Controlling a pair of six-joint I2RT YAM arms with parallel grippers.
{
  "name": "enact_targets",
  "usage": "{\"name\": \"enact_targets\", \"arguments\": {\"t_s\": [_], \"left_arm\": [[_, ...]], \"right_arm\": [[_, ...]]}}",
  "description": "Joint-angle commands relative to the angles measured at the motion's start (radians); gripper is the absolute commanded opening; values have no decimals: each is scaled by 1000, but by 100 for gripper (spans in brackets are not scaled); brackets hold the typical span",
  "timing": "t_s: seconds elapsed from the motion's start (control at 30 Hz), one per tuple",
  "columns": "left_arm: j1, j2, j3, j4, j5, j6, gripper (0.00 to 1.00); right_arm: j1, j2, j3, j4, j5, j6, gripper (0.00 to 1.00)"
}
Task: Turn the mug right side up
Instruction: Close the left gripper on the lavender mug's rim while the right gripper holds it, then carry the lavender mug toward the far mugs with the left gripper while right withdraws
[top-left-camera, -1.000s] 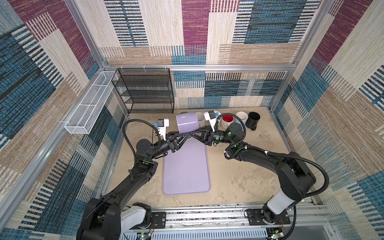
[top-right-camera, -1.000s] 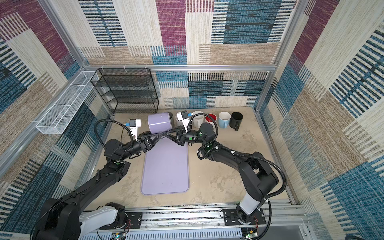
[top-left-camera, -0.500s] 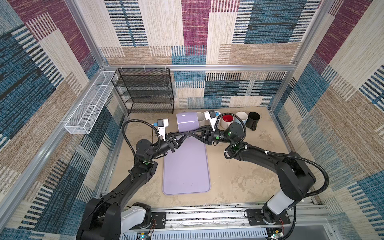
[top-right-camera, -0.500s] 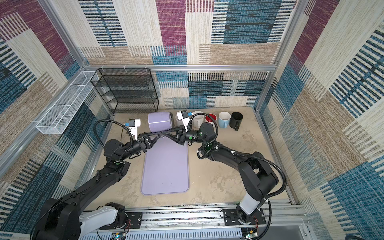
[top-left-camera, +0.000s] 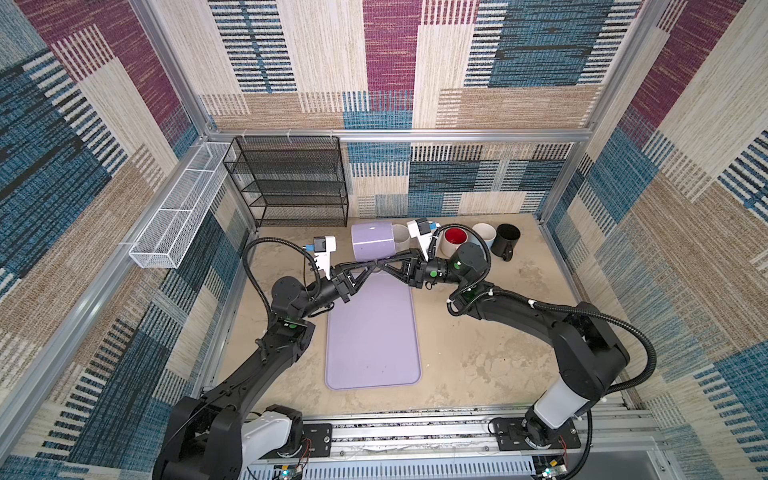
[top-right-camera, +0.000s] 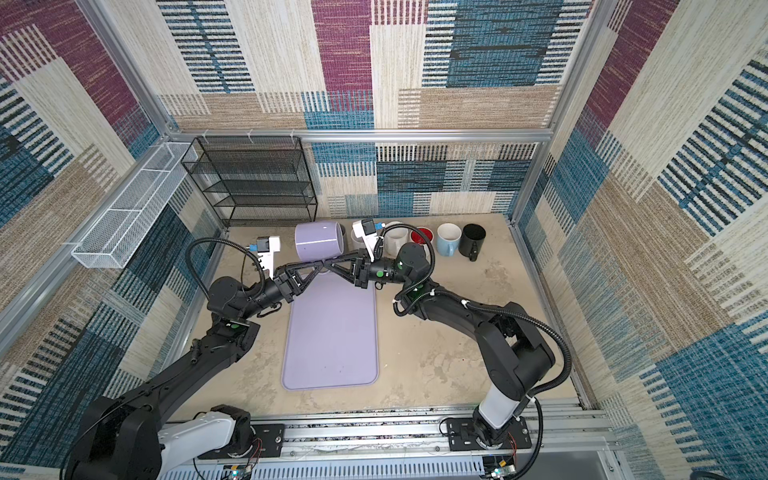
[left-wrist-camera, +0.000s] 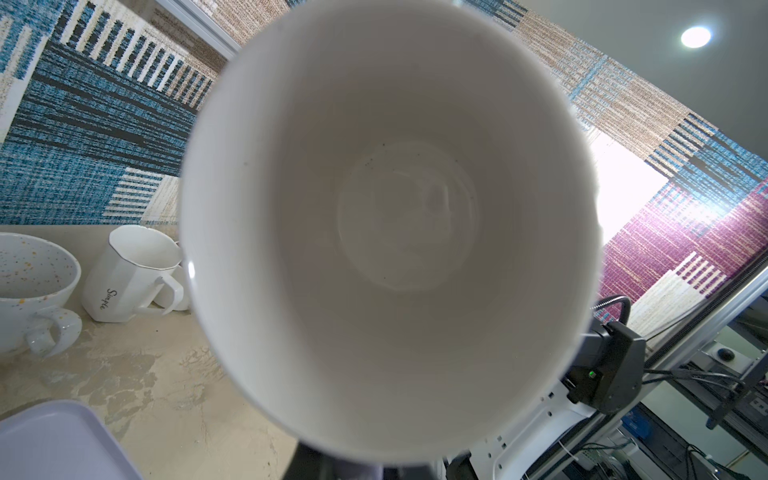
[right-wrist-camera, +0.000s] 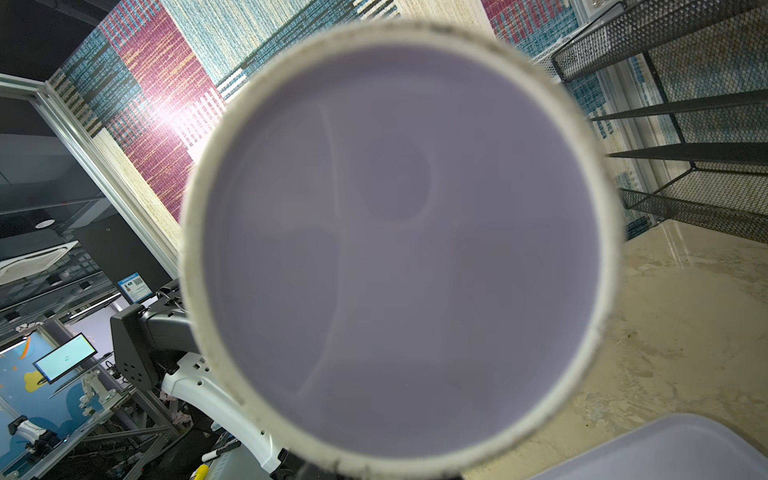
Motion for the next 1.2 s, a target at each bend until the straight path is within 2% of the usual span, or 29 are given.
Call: {"name": "enact_targets", "arguments": {"t_s": [0.0, 0.2, 0.33, 0.5, 0.83, 1.0, 1.17], "left_arm": [[-3, -11, 15, 69, 2, 6, 0], [-3, -32, 16, 12, -9, 39, 0], [-2, -54, 18, -47, -22, 75, 0], [-3, -58, 16, -83, -33, 94, 0], [0, -50, 33, -207, -73, 137, 0], [4, -54, 99, -489, -147, 226, 0], [5, -56, 146, -677, -254, 303, 0]], "right_arm": [[3, -4, 9, -50, -25, -54, 0], [2, -16, 12, -81, -16, -77, 32], [2, -20, 12, -96, -11, -90, 45], [1, -32, 6, -130, 4, -121, 51], [-32, -117, -75, -213, 48, -182, 53], [-74, -185, -146, -241, 67, -199, 53], [-110, -252, -206, -271, 98, -218, 53]]}}
